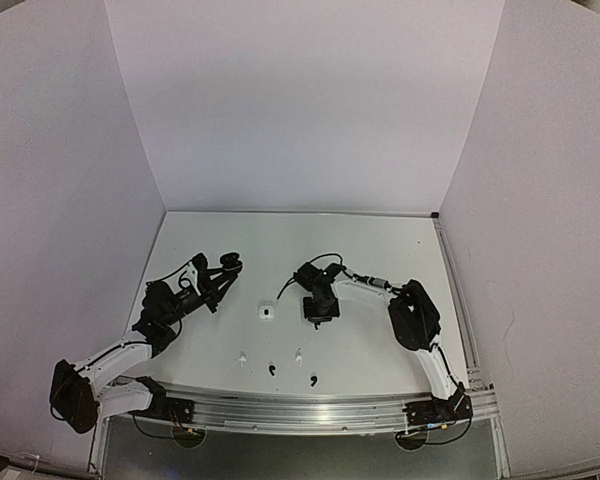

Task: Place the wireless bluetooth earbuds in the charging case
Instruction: Pick up the left earbud from the left side groove of the charging case.

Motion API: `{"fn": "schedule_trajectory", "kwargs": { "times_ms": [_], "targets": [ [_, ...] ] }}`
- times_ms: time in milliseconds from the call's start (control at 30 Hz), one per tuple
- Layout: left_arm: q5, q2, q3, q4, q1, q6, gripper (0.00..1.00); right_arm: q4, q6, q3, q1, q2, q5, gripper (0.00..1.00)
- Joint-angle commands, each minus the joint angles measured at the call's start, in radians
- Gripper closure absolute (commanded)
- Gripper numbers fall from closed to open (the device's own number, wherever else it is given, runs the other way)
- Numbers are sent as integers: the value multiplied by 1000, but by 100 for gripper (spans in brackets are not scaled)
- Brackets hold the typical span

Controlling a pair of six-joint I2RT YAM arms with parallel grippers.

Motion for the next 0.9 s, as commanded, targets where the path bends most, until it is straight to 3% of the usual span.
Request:
{"fn": "schedule_trajectory", "kwargs": {
  "times_ms": [0,867],
  "targets": [
    [-66,-25,-8,76,0,22,100,-18,10,-35,-3,12,-14,81],
    [-57,-11,1,69,0,34,100,-53,-8,-53,1,29,-24,83]
  ]
}}
